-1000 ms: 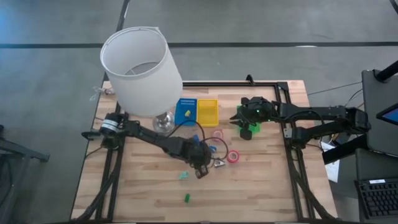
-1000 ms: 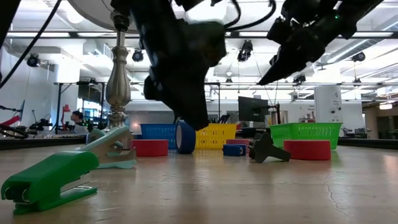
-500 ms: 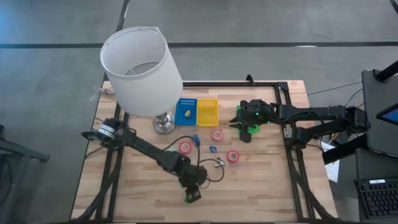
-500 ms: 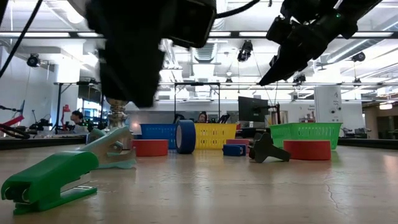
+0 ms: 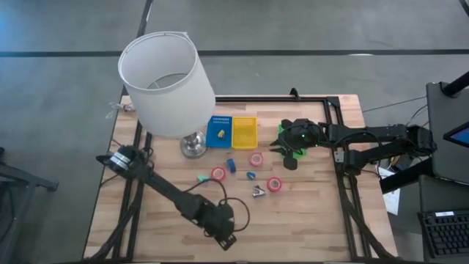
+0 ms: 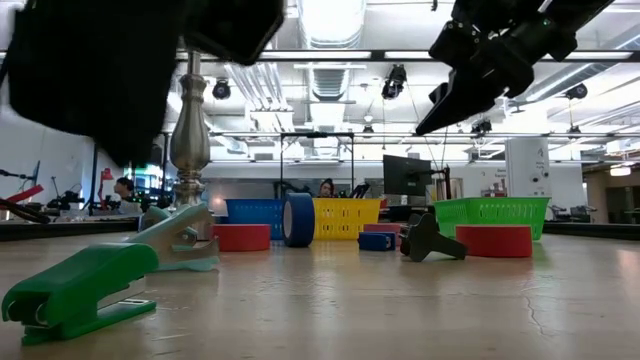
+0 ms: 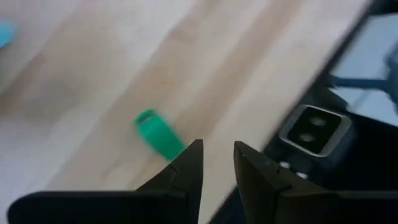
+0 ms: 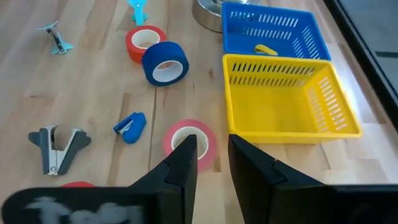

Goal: Pick and place Stapler, Stapler remover, tape
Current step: Put the green stapler into the blue bin

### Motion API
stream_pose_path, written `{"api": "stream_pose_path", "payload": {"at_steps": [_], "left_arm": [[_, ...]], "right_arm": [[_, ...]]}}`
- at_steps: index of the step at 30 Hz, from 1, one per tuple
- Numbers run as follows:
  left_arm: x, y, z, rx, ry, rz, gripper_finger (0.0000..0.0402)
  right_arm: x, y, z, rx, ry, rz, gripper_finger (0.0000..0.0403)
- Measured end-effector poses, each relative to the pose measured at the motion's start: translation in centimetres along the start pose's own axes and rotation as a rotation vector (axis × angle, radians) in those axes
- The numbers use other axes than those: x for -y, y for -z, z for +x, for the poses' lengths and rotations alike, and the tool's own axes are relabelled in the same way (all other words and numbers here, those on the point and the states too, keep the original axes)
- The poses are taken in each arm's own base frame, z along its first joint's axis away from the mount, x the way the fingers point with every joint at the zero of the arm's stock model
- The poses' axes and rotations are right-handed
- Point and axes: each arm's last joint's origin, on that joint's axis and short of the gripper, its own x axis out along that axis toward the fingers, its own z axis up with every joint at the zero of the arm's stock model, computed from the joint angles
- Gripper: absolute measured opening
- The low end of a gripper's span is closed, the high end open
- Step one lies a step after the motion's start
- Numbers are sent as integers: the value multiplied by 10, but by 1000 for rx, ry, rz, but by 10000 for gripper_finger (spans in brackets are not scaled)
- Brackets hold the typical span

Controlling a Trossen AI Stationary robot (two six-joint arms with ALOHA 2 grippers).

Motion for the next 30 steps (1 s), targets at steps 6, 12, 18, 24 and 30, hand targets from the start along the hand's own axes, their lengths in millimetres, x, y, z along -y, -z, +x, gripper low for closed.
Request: {"api": "stream_pose_path", "payload": {"at_steps": [6,12,18,24,30], "left_arm": [[-4,6,0,89,-66,-90,92],[-5,6,3,137,-78,-103,92],[-7,9,12,115,-91,-111,92],[-11,10,14,112,-107,-110,92],[-13,10,14,110,-120,-97,92]], "right_arm": [[1,-6,-2,21,4,-38,77],[1,-8,-2,35,7,-51,76],[1,-8,-2,35,7,-54,85],[1,-8,-2,35,7,-54,91],[1,-8,-2,37,7,-54,83]]}}
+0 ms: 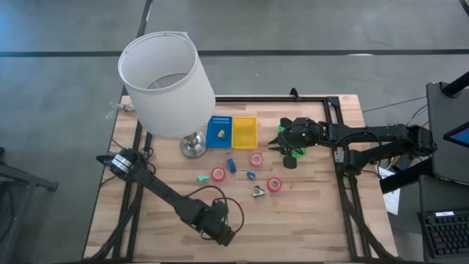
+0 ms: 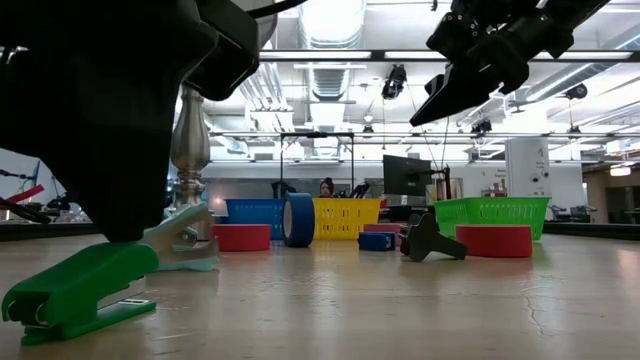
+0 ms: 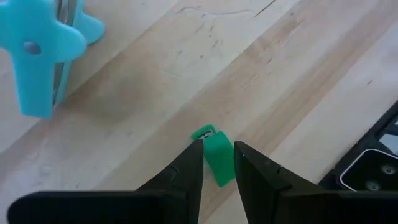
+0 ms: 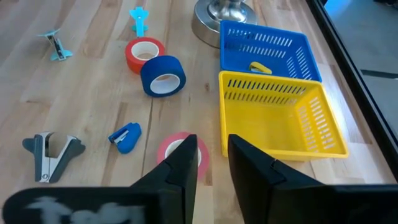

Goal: Pick and place Stapler, Stapler remover, tape
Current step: Put the green stapler into the blue bin

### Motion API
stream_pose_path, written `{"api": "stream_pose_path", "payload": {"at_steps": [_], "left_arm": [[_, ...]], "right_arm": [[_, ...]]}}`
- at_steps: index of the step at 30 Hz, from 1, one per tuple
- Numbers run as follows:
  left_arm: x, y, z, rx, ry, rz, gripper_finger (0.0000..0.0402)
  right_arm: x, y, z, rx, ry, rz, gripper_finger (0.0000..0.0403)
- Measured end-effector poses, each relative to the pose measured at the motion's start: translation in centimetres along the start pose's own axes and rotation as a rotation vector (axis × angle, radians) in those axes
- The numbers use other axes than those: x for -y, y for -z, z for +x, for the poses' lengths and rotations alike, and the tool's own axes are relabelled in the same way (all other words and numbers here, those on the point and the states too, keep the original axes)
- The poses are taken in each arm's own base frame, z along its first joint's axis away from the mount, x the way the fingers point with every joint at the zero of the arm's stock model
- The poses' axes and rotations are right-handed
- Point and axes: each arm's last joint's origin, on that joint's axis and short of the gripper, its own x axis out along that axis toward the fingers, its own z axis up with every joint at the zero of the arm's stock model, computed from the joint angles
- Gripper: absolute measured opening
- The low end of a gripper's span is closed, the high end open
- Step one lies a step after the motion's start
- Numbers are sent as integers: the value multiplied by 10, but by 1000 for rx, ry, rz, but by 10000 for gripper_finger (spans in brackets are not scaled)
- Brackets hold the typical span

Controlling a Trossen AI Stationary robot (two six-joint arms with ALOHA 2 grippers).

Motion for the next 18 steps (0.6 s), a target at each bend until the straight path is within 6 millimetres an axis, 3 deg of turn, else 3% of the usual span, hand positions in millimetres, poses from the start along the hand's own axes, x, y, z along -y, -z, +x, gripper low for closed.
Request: {"api": "stream_pose_path", "payload": {"at_steps": [10,18], "left_arm": [[-3,-1,1,0,-9,-24,92],[-2,0,1,-38,-6,5,103]], "right_arm": [[0,0,0,3,1,-1,68],[0,0,0,2,1,-8,78]]}}
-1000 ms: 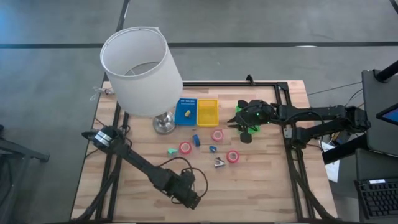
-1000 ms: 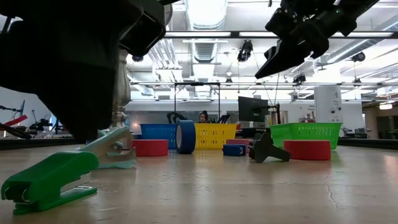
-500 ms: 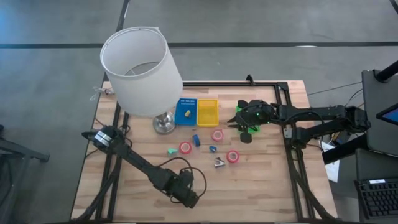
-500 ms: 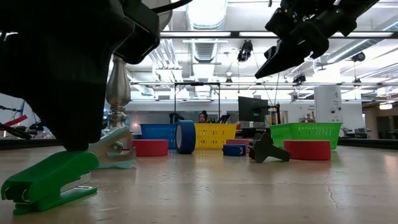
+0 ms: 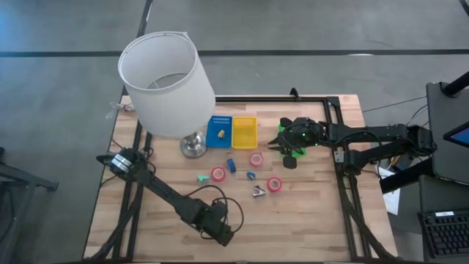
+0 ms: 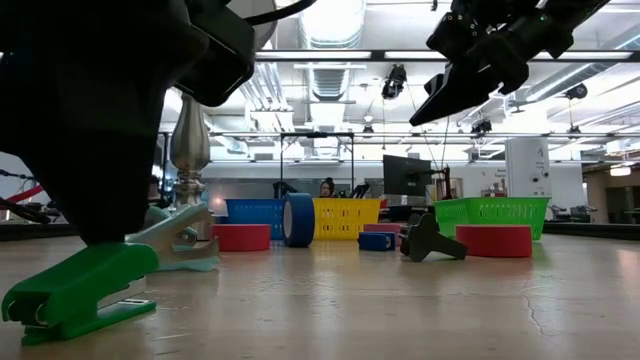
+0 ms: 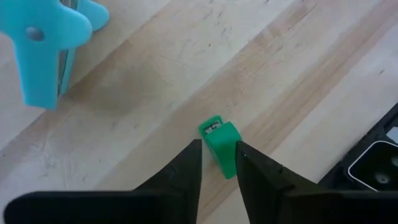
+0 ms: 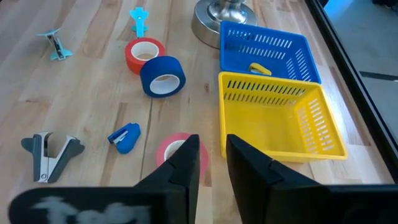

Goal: Pick and place Stapler, Stapler remover, tape
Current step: Put the green stapler into the blue bin

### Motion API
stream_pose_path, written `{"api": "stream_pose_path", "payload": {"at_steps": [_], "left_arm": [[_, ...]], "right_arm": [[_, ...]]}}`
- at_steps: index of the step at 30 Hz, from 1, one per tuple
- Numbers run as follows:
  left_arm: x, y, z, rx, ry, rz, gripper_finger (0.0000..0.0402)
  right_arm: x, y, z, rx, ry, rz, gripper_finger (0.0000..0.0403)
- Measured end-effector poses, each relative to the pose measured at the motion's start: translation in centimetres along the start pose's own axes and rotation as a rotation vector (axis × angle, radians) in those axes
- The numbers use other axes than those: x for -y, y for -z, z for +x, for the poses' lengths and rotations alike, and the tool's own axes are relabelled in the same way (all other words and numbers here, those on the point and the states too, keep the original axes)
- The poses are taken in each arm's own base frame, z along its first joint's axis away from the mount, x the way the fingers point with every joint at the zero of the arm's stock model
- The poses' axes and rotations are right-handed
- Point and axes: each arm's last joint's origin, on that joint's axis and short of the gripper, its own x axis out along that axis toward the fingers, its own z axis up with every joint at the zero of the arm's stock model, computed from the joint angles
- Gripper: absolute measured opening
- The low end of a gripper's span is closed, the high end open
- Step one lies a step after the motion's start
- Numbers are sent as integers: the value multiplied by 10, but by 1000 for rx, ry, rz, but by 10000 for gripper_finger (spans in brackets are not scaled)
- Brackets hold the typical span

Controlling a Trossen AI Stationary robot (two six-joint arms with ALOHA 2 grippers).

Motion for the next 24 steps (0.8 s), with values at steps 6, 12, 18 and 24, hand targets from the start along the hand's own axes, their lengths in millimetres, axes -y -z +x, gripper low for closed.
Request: {"api": "stream_pose_path", "payload": {"at_steps": [6,12,18,24], "left_arm": [[1,0,0,-1,8,-42,160],[5,1,3,1,48,-112,214],[2,2,20,-2,17,-154,215],[4,4,25,-9,35,-139,204]], "right_arm": [[0,-1,0,6,1,-1,88],[0,-1,0,6,1,-1,90],[0,-1,0,7,1,-1,79],[0,-1,0,15,4,-4,72]]}}
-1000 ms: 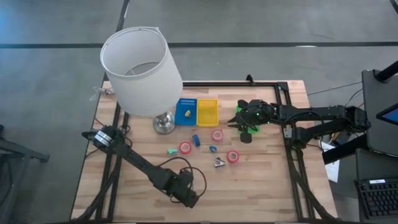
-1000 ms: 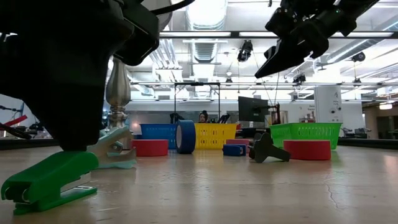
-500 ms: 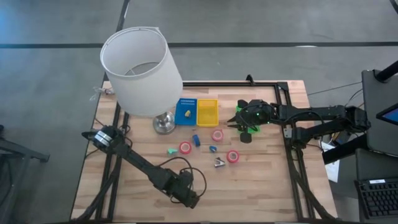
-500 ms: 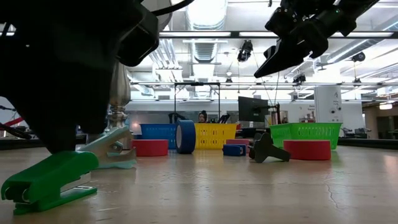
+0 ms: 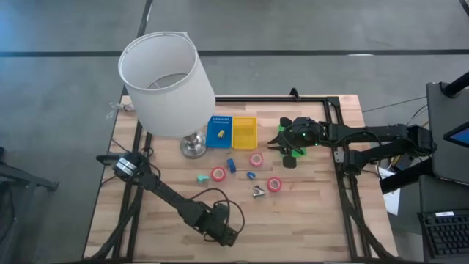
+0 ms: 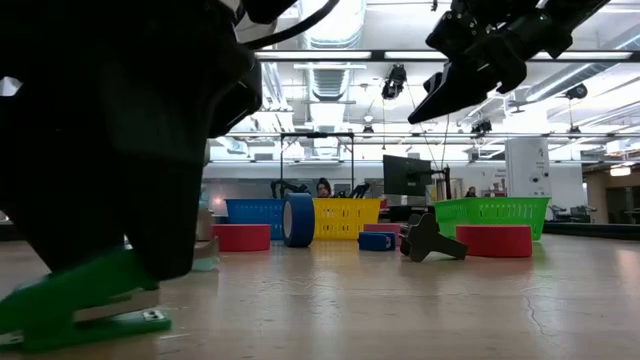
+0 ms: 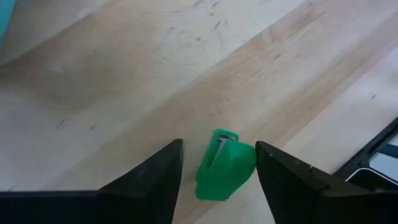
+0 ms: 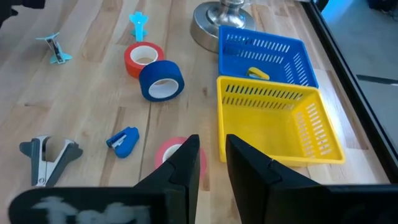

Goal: Pick and place Stapler, Stapler remover, tape
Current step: Put the green stapler into the blue bin

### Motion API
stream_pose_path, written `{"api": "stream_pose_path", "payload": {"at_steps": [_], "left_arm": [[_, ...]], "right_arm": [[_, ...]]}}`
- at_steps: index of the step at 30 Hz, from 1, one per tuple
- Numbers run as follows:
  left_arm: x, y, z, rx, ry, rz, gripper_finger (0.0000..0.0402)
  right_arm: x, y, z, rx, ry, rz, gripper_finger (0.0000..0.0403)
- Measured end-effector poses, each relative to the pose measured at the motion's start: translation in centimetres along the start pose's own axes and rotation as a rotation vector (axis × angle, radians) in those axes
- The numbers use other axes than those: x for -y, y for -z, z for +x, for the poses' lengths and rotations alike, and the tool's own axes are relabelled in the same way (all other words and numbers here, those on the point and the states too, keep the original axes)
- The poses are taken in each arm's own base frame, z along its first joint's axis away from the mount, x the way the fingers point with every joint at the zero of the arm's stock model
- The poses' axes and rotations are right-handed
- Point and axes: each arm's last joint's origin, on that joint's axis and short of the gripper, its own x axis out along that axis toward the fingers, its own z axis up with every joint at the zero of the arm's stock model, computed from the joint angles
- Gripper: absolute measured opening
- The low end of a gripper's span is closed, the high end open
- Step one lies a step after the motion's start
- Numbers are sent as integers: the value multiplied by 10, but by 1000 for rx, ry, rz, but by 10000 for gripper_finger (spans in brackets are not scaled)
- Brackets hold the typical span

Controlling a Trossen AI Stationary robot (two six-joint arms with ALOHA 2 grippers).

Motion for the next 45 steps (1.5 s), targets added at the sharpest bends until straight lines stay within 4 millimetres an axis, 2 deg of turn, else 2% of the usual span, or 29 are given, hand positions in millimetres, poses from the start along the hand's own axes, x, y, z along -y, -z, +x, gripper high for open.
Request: {"api": "stream_pose_path", "payload": {"at_steps": [6,14,20,24,27,32,39,45], "left_arm": [[-5,0,-1,0,-50,-4,176],[-7,0,0,-8,-68,50,76],[-7,-4,-1,-10,-68,39,71],[-5,-11,-5,5,-65,58,87],[-3,-24,-14,75,-66,99,84],[-1,-50,-46,186,-80,151,72],[-9,-90,-87,574,-210,253,83],[-16,-109,-93,905,-392,338,78]], "right_arm": [[0,-1,0,9,2,-1,81],[0,-1,0,11,2,0,91],[0,0,0,9,1,2,82],[0,0,0,8,0,2,75],[0,0,0,10,0,2,71],[0,1,0,9,0,3,73],[-1,5,2,-4,-3,27,85],[-2,10,3,-20,-6,32,91]]}}
